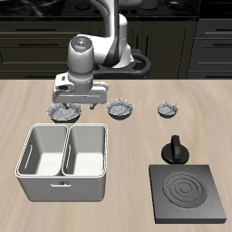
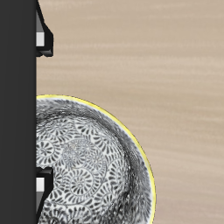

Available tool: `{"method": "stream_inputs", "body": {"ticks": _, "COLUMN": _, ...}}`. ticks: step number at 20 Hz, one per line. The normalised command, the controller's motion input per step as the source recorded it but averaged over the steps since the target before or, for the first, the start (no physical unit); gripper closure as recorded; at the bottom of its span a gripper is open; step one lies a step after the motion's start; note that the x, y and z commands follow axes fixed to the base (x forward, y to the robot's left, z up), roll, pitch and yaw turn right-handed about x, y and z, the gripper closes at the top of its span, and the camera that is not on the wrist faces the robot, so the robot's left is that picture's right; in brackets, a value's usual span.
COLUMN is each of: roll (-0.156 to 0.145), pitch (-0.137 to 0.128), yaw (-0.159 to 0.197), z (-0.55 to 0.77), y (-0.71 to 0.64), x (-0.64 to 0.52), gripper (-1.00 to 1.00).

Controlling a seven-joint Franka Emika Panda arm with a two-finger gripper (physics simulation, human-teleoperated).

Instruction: Place the largest bowl inside the left compartment of the bowl drainer

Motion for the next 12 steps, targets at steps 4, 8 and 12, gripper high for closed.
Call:
{"method": "stream_inputs", "body": {"ticks": 4, "roll": -0.011, "pitch": 0.004, "yaw": -0.005, "z": -0.21, "y": -0.02, "x": 0.03, "gripper": 1.0}}
{"method": "stream_inputs", "body": {"ticks": 8, "roll": -0.007, "pitch": 0.01, "yaw": -0.015, "z": -0.14, "y": -0.05, "x": 0.01, "gripper": 1.0}}
{"method": "stream_inputs", "body": {"ticks": 12, "roll": -0.004, "pitch": 0.016, "yaw": -0.015, "z": -0.06, "y": -0.07, "x": 0.0, "gripper": 1.0}}
